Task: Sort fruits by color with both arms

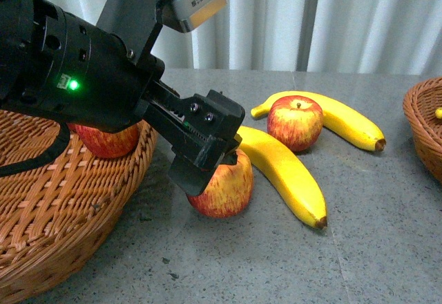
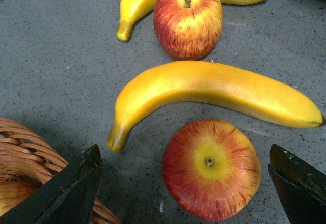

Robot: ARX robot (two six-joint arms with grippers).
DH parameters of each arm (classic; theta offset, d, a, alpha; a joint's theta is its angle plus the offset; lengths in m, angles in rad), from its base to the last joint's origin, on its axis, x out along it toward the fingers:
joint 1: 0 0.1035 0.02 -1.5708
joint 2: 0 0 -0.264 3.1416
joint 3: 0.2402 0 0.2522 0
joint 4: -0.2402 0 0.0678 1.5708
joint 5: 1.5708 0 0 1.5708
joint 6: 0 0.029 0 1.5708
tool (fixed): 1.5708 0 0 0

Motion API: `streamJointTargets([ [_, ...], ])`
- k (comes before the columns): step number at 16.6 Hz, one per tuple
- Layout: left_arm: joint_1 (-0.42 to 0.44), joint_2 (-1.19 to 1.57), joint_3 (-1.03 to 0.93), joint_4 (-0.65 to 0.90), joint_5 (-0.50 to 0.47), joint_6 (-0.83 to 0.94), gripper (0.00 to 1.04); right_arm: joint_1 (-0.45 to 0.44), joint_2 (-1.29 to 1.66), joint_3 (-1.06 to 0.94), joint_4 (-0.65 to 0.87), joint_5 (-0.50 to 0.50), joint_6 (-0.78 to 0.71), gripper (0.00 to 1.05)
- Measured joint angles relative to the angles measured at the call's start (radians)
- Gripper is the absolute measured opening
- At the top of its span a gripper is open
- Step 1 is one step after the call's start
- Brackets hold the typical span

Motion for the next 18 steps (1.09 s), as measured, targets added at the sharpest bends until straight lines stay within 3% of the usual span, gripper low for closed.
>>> streamJointTargets([
  [16, -0.032, 0.185, 0.045, 0.042, 0.087, 0.134, 0.98, 0.0, 0.0, 0.0, 0.0, 0.0, 0.0, 0.98],
  [17, -0.032, 0.192, 0.045, 0.046, 0.091, 0.134, 0.95, 0.0, 0.0, 0.0, 0.0, 0.0, 0.0, 0.98],
  [18, -0.032, 0.193, 0.045, 0.053, 0.093, 0.134, 0.82, 0.0, 0.0, 0.0, 0.0, 0.0, 0.0, 0.98],
])
